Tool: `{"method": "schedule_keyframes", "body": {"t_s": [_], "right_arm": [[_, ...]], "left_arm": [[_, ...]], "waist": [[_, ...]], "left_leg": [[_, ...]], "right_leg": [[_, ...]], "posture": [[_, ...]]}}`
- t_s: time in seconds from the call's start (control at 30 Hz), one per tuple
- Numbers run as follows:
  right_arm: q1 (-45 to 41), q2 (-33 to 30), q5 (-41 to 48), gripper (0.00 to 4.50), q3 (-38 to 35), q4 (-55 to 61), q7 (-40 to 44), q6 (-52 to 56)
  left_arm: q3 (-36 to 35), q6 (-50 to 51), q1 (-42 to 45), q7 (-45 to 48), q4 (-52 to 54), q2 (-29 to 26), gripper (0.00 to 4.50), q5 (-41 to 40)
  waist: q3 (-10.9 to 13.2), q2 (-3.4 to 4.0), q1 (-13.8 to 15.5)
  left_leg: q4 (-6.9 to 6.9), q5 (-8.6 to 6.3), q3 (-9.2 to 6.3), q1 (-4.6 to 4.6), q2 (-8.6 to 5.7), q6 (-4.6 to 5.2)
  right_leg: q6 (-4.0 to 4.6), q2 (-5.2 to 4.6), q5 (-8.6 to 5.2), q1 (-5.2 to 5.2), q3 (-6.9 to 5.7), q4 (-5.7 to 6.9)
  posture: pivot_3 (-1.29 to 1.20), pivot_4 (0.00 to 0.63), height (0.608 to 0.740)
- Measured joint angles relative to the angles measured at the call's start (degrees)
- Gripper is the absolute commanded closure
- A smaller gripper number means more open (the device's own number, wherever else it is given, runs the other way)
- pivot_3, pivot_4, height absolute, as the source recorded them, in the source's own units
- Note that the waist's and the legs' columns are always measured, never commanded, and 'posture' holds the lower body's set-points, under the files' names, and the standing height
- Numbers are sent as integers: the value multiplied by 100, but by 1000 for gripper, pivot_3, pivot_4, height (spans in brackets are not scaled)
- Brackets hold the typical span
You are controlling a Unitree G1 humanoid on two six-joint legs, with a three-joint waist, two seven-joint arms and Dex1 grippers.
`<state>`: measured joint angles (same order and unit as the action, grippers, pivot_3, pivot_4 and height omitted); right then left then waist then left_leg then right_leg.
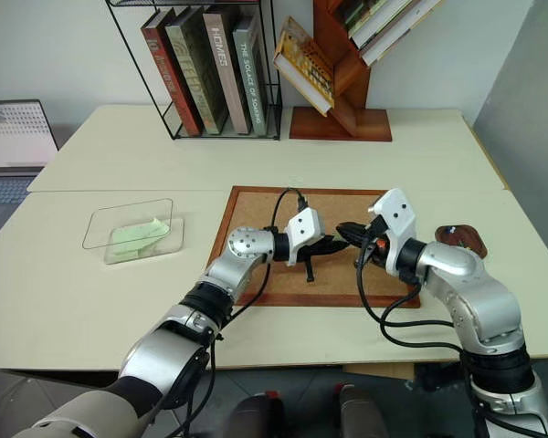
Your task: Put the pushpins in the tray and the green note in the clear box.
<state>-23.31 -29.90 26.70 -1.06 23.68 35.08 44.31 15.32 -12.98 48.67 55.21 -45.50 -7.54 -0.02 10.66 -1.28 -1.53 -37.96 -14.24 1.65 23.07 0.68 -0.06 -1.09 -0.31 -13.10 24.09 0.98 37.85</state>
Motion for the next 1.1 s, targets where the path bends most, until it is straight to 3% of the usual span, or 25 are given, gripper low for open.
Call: {"method": "schedule_keyframes", "body": {"t_s": [0.33,0.43,0.63,0.93,1.1], "right_arm": [[4,-149,461,4500,-729,191,-290,482],[178,-484,471,4500,-1078,184,-315,498],[936,-1306,-281,4500,-1619,-624,-434,-2],[884,-1310,-1240,4500,-1289,-2388,-713,-929],[629,-1210,-1574,3418,-928,-3209,-725,-1378]], "left_arm": [[-1,-2,-24,-214,-5,-6,4434,19],[-1,-4,-160,-241,44,-41,4434,22],[-123,156,-598,-444,811,-385,4434,12],[-111,563,-988,-490,1858,-517,4434,18],[-107,737,-1086,-582,2064,-560,4500,19]], "waist": [[0,0,-1],[0,0,3],[0,0,4],[0,0,-29],[0,0,-21]], "left_leg": [[0,0,0,1,0,0],[1,0,1,3,-2,0],[2,-1,4,3,-2,1],[1,0,12,-11,1,1],[1,0,12,-8,0,1]], "right_leg": [[0,0,0,0,2,0],[0,-2,0,0,1,-5],[0,-5,0,-1,5,-9],[0,4,0,-3,12,8],[-1,4,0,-2,13,5]], "posture": [[0,150,740],[0,150,740],[0,150,740],[0,150,740],[0,150,740]]}}
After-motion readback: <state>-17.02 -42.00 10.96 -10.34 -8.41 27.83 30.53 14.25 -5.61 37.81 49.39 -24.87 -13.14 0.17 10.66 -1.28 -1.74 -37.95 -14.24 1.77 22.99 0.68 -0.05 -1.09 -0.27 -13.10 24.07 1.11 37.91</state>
